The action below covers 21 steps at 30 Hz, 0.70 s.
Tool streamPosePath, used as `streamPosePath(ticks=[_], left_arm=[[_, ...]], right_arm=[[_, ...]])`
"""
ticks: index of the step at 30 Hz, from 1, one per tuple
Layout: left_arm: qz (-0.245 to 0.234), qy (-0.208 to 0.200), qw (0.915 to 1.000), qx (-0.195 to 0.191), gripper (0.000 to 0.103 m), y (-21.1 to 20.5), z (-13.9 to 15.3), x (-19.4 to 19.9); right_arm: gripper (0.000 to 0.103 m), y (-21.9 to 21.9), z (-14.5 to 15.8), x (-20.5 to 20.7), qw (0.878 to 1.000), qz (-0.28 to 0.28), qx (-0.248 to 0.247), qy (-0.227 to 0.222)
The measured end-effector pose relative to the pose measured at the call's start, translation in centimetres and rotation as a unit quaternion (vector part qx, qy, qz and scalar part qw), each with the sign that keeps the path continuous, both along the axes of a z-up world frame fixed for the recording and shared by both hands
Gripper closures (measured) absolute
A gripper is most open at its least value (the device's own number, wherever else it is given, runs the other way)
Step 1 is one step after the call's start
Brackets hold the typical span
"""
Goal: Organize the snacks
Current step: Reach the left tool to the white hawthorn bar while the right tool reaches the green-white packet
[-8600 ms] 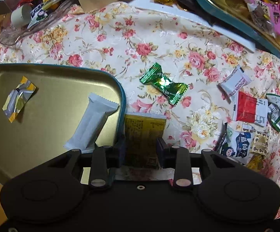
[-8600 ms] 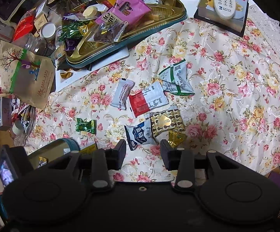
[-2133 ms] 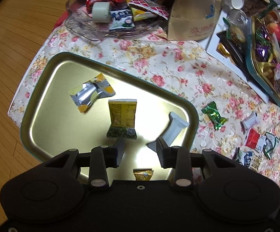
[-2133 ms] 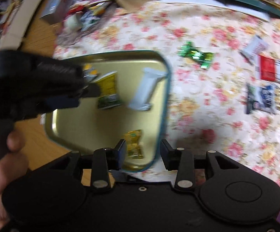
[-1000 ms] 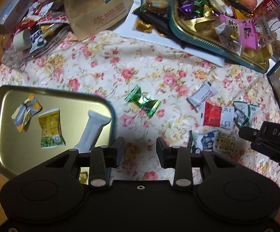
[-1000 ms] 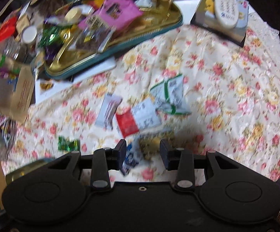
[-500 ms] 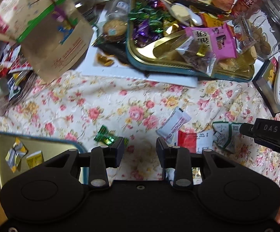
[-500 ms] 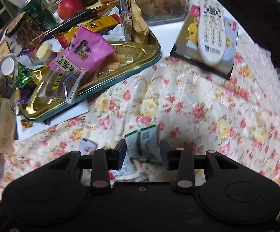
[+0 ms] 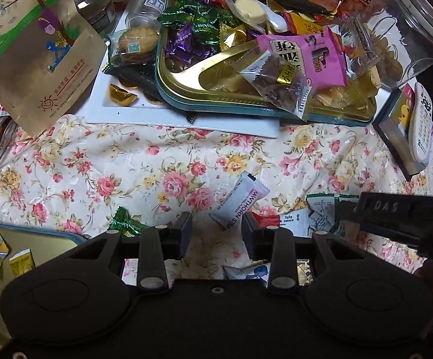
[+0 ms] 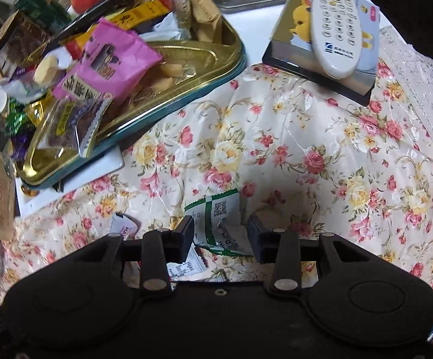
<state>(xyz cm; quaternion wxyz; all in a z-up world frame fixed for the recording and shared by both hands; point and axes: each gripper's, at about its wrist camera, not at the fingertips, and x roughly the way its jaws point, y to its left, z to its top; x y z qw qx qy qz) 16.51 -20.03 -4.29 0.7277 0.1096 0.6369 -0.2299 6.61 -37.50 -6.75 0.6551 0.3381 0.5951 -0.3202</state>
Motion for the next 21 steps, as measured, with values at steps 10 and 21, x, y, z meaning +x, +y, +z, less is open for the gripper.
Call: streamPosePath(ticks=[10, 21], left_arm=[[0.014, 0.006, 0.9999, -0.006, 0.058, 0.3, -0.4, 0.8], [0.007, 0.002, 0.9999, -0.012, 0.058, -0.2, -0.6, 1.0]], right_arm=[[0.054, 0.4, -1.5, 0.6, 1.000, 0.012, 0.005, 0.014], [0.053, 1.0, -3.4, 1.5, 0.999, 0.023, 0.006, 0.028]])
